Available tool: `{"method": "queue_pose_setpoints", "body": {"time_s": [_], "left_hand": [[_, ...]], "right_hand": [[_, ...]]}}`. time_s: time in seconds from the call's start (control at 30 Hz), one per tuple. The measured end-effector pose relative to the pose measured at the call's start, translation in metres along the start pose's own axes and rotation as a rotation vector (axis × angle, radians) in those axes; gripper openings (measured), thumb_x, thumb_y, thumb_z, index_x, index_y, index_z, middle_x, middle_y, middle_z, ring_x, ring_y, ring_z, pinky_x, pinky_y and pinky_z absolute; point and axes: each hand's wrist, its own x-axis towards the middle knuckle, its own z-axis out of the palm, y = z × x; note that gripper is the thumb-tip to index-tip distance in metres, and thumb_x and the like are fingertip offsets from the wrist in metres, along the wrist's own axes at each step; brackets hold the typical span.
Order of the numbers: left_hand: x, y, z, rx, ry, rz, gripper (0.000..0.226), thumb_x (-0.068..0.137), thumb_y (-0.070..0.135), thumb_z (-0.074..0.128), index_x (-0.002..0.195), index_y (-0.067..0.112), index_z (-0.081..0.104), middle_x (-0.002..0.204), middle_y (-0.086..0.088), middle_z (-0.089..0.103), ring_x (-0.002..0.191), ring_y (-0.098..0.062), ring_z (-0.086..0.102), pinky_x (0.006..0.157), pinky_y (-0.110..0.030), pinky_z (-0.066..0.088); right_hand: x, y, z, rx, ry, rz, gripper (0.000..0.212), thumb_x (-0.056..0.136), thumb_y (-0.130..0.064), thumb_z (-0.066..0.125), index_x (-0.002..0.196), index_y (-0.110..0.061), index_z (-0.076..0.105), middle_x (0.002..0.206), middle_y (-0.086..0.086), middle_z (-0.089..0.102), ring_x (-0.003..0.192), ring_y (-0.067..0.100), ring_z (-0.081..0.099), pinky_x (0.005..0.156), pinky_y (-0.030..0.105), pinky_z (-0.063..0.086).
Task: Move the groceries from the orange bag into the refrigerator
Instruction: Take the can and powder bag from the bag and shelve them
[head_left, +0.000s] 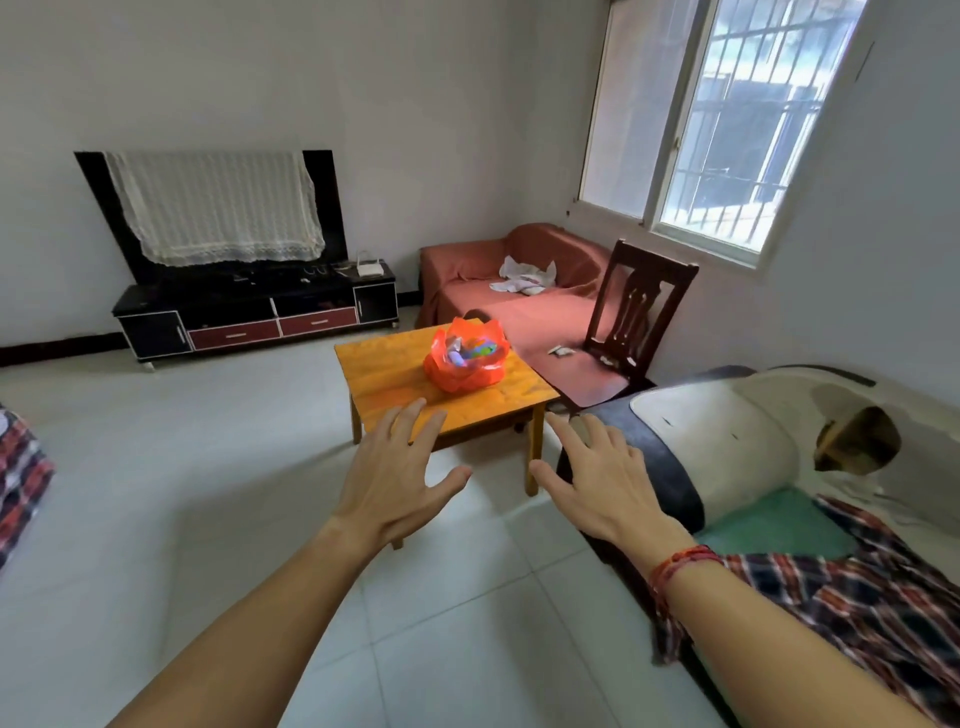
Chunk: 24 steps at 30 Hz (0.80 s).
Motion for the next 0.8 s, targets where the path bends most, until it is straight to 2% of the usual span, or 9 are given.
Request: {"method": "queue_pose_setpoints", "body": {"time_s": [0.3, 0.43, 0.57, 0.8], "left_hand": [[0.129, -0.039, 0.055, 0.005, -0.026, -0.039, 0.087, 0.083, 0.079, 0.024, 0.151, 0.025, 0.035, 0.158, -0.003, 0.031, 0.145, -0.025, 0.027, 0.114, -0.045, 0.031], [0.192, -0.069, 0.087, -0.018, -0.037, -0.037, 0.089, 0.081, 0.079, 0.023, 0.151, 0.024, 0.035, 0.159, -0.004, 0.030, 0.145, -0.026, 0.025, 0.115, -0.046, 0.029], [0.262, -0.104, 0.117, -0.021, -0.080, -0.043, 0.094, 0.078, 0.080, 0.016, 0.152, 0.023, 0.031, 0.161, -0.003, 0.026, 0.147, -0.026, 0.021, 0.117, -0.045, 0.028], [0.371, -0.148, 0.155, -0.048, -0.098, -0.003, 0.087, 0.083, 0.076, 0.027, 0.144, 0.017, 0.045, 0.150, -0.012, 0.043, 0.137, -0.034, 0.040, 0.107, -0.046, 0.039]], "right_hand": [[0.140, 0.029, 0.045, 0.027, -0.049, -0.004, 0.069, 0.093, -0.066, 0.036, 0.155, -0.038, 0.021, 0.153, 0.010, 0.035, 0.137, 0.033, 0.035, 0.107, 0.051, 0.036], [0.212, 0.031, 0.073, 0.025, -0.065, -0.007, 0.069, 0.094, -0.065, 0.037, 0.155, -0.038, 0.020, 0.158, 0.011, 0.030, 0.141, 0.034, 0.030, 0.109, 0.051, 0.034], [0.290, 0.031, 0.100, -0.015, -0.068, 0.004, 0.068, 0.095, -0.065, 0.038, 0.156, -0.038, 0.022, 0.157, 0.010, 0.032, 0.140, 0.031, 0.033, 0.108, 0.048, 0.034], [0.405, 0.038, 0.136, -0.015, -0.112, 0.023, 0.070, 0.094, -0.066, 0.040, 0.155, -0.039, 0.022, 0.157, 0.008, 0.032, 0.138, 0.031, 0.036, 0.106, 0.048, 0.038]]}}
